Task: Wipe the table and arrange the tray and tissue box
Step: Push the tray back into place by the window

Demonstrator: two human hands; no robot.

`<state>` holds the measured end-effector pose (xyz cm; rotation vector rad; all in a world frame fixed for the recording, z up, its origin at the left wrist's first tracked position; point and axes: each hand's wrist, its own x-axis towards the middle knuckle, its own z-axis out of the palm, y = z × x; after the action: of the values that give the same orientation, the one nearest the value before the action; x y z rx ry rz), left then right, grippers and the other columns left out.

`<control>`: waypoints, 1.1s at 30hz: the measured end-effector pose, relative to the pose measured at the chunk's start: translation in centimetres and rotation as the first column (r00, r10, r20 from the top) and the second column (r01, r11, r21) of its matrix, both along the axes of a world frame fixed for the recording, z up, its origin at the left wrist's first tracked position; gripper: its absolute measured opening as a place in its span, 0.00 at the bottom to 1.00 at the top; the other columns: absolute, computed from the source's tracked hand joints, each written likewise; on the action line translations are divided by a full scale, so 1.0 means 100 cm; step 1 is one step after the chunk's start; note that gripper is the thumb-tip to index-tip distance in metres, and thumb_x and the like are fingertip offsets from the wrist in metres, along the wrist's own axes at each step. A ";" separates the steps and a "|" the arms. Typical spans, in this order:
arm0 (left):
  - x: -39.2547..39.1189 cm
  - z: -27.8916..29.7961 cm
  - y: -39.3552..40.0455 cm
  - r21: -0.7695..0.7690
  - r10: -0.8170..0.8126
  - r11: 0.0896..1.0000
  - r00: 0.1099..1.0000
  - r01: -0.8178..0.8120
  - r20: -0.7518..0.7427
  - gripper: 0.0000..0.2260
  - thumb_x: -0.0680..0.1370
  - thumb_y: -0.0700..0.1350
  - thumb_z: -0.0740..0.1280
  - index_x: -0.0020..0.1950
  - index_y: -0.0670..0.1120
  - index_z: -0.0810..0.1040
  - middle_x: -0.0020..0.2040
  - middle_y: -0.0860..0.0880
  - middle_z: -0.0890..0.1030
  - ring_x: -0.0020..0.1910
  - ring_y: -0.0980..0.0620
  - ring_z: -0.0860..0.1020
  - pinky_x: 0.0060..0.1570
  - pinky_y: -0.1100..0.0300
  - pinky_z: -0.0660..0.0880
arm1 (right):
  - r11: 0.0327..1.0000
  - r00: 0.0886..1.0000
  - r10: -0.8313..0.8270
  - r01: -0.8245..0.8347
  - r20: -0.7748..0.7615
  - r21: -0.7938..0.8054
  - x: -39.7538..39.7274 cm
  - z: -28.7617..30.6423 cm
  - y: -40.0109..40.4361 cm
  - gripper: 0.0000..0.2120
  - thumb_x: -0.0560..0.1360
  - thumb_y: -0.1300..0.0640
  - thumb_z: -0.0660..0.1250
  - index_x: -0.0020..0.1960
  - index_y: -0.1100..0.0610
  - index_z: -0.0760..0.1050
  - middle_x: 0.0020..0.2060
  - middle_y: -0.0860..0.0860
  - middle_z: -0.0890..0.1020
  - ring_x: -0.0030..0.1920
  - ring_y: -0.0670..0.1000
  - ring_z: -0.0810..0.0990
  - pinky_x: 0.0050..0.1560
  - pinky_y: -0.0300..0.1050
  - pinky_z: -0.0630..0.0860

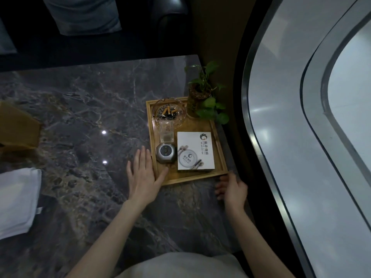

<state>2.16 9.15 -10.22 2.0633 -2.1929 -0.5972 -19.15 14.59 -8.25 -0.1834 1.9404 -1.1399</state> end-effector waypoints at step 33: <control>-0.009 -0.017 -0.022 0.038 -0.095 0.994 0.992 0.099 -0.087 0.36 0.73 0.66 0.44 0.75 0.47 0.43 0.77 0.51 0.44 0.72 0.58 0.36 0.71 0.46 0.36 | 0.998 0.978 -0.002 -0.013 0.206 0.068 -0.007 -0.020 -0.044 0.21 0.79 0.57 0.55 0.33 0.70 0.72 0.15 0.54 0.77 0.14 0.50 0.75 0.13 0.34 0.68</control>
<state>1.28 6.95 -11.92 1.9206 -2.2612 -0.7326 -19.83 10.19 -10.23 -0.0312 1.7907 -1.0432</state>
